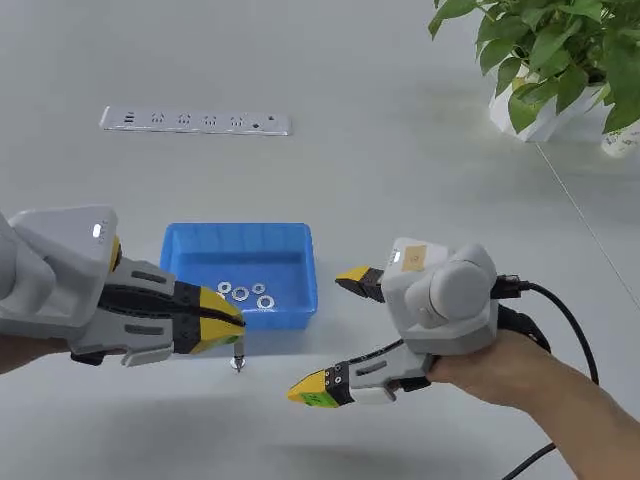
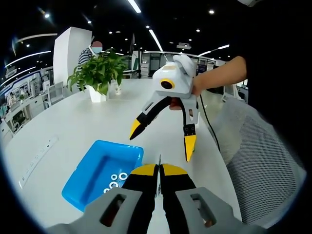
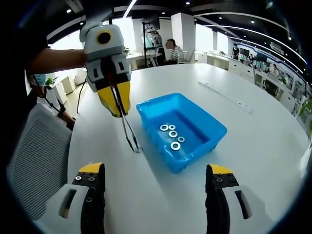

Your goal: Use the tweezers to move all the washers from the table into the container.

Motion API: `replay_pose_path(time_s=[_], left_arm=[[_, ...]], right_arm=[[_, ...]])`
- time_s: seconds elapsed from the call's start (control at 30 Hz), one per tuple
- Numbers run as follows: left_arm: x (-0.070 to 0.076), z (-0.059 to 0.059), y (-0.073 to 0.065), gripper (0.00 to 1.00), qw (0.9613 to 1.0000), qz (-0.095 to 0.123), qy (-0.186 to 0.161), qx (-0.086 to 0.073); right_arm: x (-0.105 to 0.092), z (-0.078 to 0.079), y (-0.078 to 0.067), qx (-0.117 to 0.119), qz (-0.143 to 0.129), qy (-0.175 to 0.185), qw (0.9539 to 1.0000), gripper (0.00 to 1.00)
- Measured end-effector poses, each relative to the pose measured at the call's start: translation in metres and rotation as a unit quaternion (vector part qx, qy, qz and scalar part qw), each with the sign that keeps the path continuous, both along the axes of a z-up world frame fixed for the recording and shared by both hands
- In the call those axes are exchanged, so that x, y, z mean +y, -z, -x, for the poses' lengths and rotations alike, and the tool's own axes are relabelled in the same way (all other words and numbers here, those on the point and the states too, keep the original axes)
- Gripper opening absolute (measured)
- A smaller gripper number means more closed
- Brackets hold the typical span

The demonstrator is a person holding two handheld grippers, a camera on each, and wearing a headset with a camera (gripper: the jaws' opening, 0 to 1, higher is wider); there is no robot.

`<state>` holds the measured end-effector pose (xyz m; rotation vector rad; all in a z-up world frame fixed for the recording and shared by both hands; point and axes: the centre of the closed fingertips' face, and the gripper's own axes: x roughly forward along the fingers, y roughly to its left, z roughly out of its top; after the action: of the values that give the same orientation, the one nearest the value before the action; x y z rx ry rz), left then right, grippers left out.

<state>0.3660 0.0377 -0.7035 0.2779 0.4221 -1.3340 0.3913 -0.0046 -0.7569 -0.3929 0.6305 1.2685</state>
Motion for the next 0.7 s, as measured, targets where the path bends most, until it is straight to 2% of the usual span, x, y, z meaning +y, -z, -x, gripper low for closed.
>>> replay_pose_path(time_s=[0.2, 0.3, 0.37, 0.4, 0.47, 0.53, 0.7], left_arm=[[0.002, 0.003, 0.0, 0.05, 1.0, -0.005, 0.0, 0.003], [0.003, 0.003, 0.0, 0.05, 1.0, -0.008, -0.002, 0.003], [0.003, 0.003, 0.0, 0.05, 1.0, -0.009, -0.004, 0.004], [0.003, 0.003, -0.001, 0.05, 0.9999, -0.01, -0.004, 0.004], [0.003, 0.003, -0.001, 0.05, 0.9999, -0.01, -0.006, 0.004], [0.002, 0.004, -0.001, 0.05, 0.9999, -0.011, -0.005, 0.004], [0.001, 0.005, -0.001, 0.05, 0.9999, -0.013, -0.004, 0.004]], right_arm=[[0.008, 0.006, -0.004, -0.005, -0.014, -0.024, 0.9996, 0.74], [0.011, 0.007, -0.005, -0.014, -0.015, -0.034, 0.9992, 0.7], [0.015, 0.006, -0.01, -0.032, -0.019, -0.05, 0.9981, 0.63], [0.015, 0.004, -0.01, -0.036, -0.017, -0.046, 0.9982, 0.63], [0.016, 0.003, -0.011, -0.027, -0.019, -0.042, 0.9986, 0.63], [0.017, 0.002, -0.012, -0.036, -0.019, -0.046, 0.9981, 0.63], [0.025, 0.006, -0.016, -0.042, -0.024, -0.063, 0.9969, 0.58]])
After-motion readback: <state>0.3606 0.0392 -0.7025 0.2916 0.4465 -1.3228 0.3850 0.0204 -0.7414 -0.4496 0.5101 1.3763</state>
